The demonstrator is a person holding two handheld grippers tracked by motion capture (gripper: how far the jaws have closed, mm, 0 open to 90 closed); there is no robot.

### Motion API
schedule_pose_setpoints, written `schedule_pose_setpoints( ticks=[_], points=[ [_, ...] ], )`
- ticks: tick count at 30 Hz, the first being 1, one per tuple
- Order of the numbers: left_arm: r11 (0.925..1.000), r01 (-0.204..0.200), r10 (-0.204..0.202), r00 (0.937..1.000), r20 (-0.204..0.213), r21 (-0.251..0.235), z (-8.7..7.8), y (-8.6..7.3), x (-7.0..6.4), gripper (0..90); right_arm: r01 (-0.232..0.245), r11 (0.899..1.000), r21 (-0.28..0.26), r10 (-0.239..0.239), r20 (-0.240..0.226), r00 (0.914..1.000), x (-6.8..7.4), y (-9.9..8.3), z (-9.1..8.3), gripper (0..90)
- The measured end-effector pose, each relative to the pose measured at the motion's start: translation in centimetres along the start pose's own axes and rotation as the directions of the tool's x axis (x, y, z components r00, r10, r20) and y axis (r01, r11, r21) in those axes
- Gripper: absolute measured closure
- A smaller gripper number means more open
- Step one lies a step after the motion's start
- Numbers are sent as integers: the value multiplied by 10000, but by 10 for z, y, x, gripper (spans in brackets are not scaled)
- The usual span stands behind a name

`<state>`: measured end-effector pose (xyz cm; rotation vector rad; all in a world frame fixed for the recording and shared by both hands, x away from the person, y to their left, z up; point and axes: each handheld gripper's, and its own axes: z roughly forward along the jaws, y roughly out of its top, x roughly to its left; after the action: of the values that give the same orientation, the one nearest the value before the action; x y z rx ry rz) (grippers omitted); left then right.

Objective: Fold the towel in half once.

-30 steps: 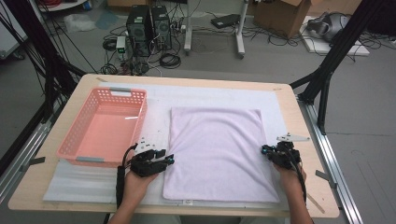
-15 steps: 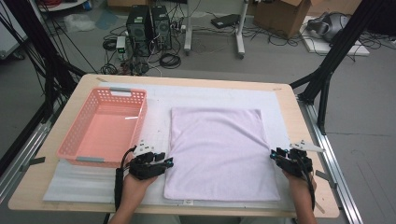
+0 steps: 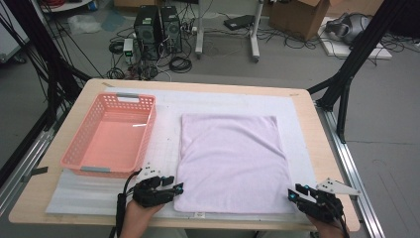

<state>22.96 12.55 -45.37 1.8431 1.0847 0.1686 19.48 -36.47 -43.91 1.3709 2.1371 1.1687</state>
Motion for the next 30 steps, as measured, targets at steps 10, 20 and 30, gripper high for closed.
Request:
schedule_pose_setpoints(
  ticks=[10,20,30],
  points=[
    [9995,-219,230,9988,-433,239,-8,-17,-18,819,-22,9962,875,8,160,9999,15,-15,-3,852],
    [9997,144,-146,9999,78,214,-36,-28,-22,864,13,9961,880,32,-507,9987,18,-22,-28,866],
    [9914,-746,782,9965,295,-1072,-36,-20,-15,577,422,9972,610,-398,-397,9984,30,-24,-37,624]
  ],
)
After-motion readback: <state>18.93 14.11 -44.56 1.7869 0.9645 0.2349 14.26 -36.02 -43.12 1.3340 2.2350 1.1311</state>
